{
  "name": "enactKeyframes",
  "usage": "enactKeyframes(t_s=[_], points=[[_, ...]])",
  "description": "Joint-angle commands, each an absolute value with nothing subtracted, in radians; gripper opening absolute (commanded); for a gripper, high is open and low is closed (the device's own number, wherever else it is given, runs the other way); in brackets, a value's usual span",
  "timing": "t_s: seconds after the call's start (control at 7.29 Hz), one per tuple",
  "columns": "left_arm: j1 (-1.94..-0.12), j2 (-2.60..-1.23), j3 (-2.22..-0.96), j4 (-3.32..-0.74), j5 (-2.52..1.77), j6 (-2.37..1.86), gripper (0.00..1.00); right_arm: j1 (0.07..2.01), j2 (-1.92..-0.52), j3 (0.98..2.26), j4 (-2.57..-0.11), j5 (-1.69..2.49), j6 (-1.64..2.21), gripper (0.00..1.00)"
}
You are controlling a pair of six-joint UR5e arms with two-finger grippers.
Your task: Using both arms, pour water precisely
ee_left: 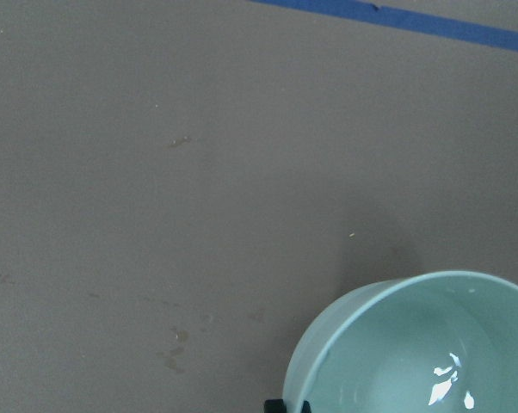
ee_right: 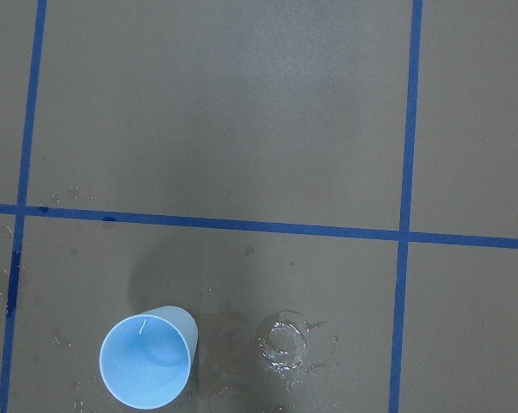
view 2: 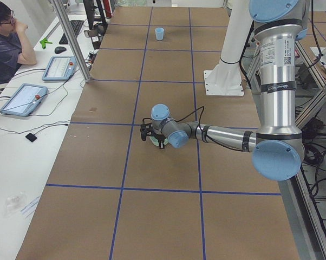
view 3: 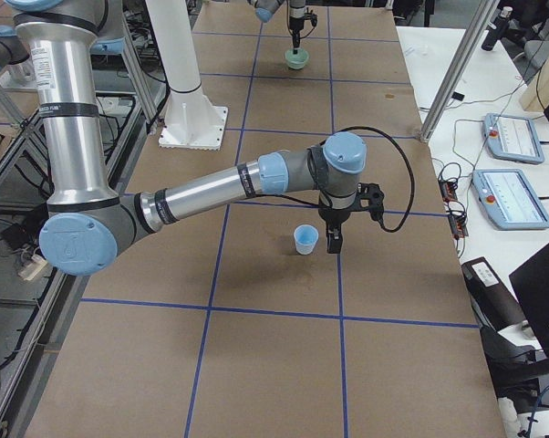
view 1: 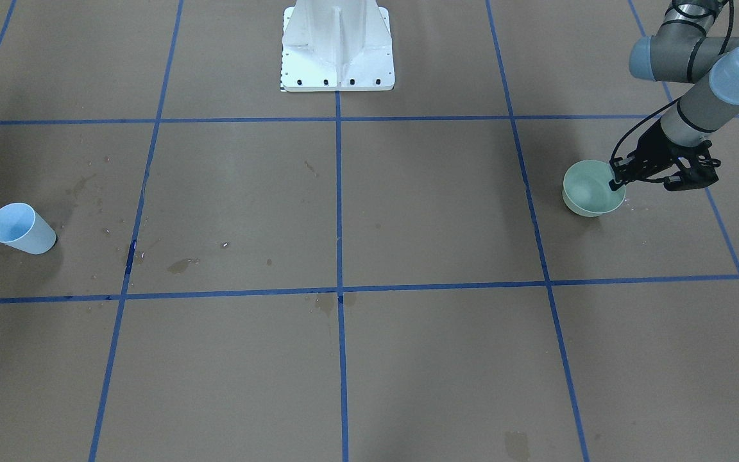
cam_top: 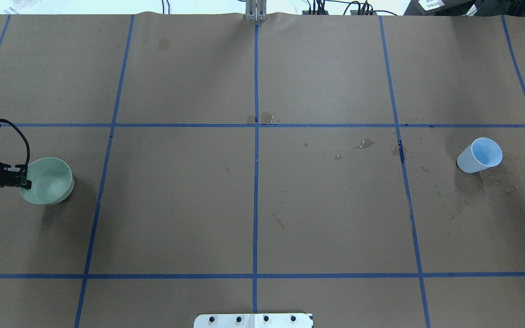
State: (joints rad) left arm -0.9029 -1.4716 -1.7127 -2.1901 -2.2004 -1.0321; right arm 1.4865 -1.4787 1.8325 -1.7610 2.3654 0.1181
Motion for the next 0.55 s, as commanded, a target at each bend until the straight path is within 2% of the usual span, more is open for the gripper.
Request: enactKeyframes(t_s=[0.0, 0.14, 0.27, 0.41], points=[[-0.896, -1.471, -1.706, -2.189, -2.197, -1.026, 0.0, 1.486, -1.477, 1.83, -1.761, 2.367, 0.118, 0.99], [-0.896, -1.471, -1.703, -2.189, -2.197, -1.026, 0.0, 1.486, -1.479, 1.833, -1.761, 2.367, 0.118, 0.99], [-0.896, -1.471, -1.703, -2.189, -2.197, -1.025, 0.18, 1.486, -1.477, 1.832, -1.761, 2.367, 0.118, 0.99], [-0.896, -1.471, -1.703, -2.189, -2.195, -1.023, 0.64, 1.486, -1.479, 1.832, -1.761, 2.367, 0.118, 0.99]])
